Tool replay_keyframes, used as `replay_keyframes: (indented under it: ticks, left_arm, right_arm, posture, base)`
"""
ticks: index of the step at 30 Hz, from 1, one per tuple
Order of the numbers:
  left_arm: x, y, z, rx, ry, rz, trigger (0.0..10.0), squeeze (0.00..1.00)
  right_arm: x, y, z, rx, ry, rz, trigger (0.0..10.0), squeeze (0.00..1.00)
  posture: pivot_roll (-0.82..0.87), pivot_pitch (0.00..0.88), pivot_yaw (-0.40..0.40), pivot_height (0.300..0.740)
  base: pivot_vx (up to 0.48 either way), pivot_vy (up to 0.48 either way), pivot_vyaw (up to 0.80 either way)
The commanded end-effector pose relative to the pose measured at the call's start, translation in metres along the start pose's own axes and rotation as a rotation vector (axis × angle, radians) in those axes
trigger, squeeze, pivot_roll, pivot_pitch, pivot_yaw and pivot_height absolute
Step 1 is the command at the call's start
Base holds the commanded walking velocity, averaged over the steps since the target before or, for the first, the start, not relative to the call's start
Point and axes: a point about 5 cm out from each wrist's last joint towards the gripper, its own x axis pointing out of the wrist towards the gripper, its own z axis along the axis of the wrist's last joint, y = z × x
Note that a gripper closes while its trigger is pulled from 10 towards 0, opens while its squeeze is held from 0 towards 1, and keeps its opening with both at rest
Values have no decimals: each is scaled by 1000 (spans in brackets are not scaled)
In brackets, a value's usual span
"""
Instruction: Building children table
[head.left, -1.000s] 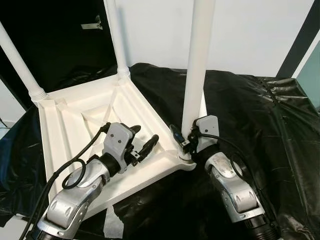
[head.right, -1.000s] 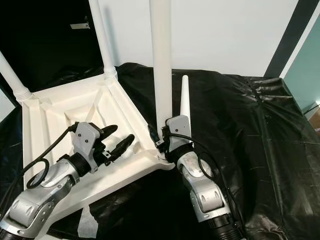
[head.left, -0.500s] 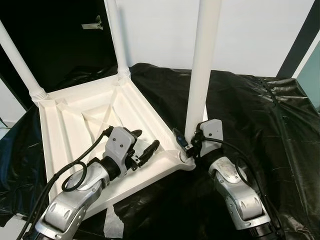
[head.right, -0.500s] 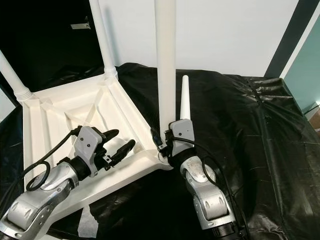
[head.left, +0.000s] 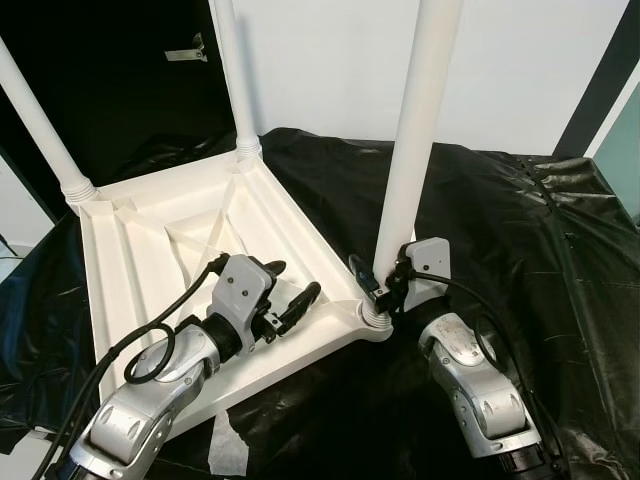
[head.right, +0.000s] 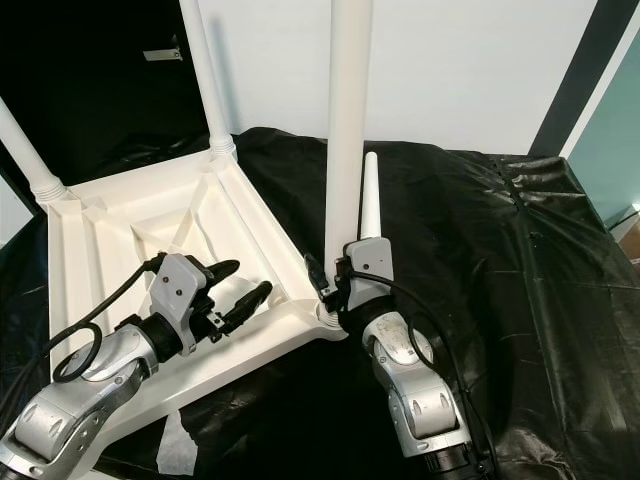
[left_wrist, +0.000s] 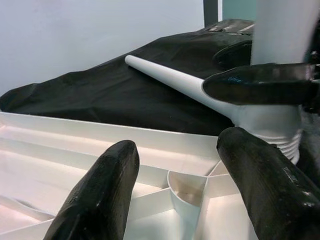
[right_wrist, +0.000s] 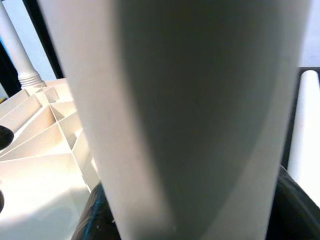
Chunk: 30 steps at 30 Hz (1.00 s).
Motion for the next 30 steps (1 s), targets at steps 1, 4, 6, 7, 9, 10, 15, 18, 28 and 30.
replay_keyframes:
  ticks: [1, 4, 6, 7, 9, 10, 15, 18, 28, 30]
  left_arm:
    - [1, -11, 4, 28, -11, -185, 10000, 0]
    - [0, -12, 4, 31, -11, -187, 10000, 0]
    - [0, -12, 4, 31, -11, -186, 10000, 0]
    - [0, -12, 4, 31, -11, -186, 10000, 0]
    - [0, -12, 4, 32, -11, -184, 10000, 0]
    - [0, -12, 4, 31, -11, -182, 10000, 0]
    - [1, -13, 4, 33, -12, -181, 10000, 0]
    - [2, -13, 4, 36, -17, -181, 10000, 0]
    - [3, -15, 4, 43, -22, -187, 10000, 0]
    - [4, -15, 4, 49, -23, -187, 10000, 0]
  right_arm:
    - [3, 5, -5, 11, 24, 26, 10000, 0]
    - [4, 11, -5, 17, 22, 54, 10000, 0]
    - [4, 13, -5, 20, 24, 62, 10000, 0]
    - [4, 13, -5, 20, 24, 62, 10000, 0]
    - [3, 14, -7, 21, 30, 70, 10000, 0]
    - [3, 15, -8, 23, 34, 76, 10000, 0]
    - [3, 16, -8, 20, 36, 80, 10000, 0]
    - [-3, 11, -14, 13, 52, 79, 10000, 0]
    - [-11, 0, -38, 88, 95, 75, 10000, 0]
    - [-11, 3, -38, 54, 91, 105, 10000, 0]
  posture:
    - [20, 0, 6, 740]
    - [24, 0, 1, 740]
    - [24, 0, 0, 740]
    - [24, 0, 0, 740]
    - [24, 0, -3, 740]
    - [23, 0, -6, 740]
    - [23, 0, -7, 740]
    - [20, 0, -13, 740]
    - [14, 0, -13, 740]
    - [13, 0, -12, 740]
  base:
    - [0, 0, 0]
    - [0, 0, 0]
    - [0, 0, 0]
    - [0, 0, 0]
    - [0, 0, 0]
    - [0, 0, 0]
    - [0, 0, 0]
    - [0, 0, 0]
    - [0, 0, 0]
    - [0, 0, 0]
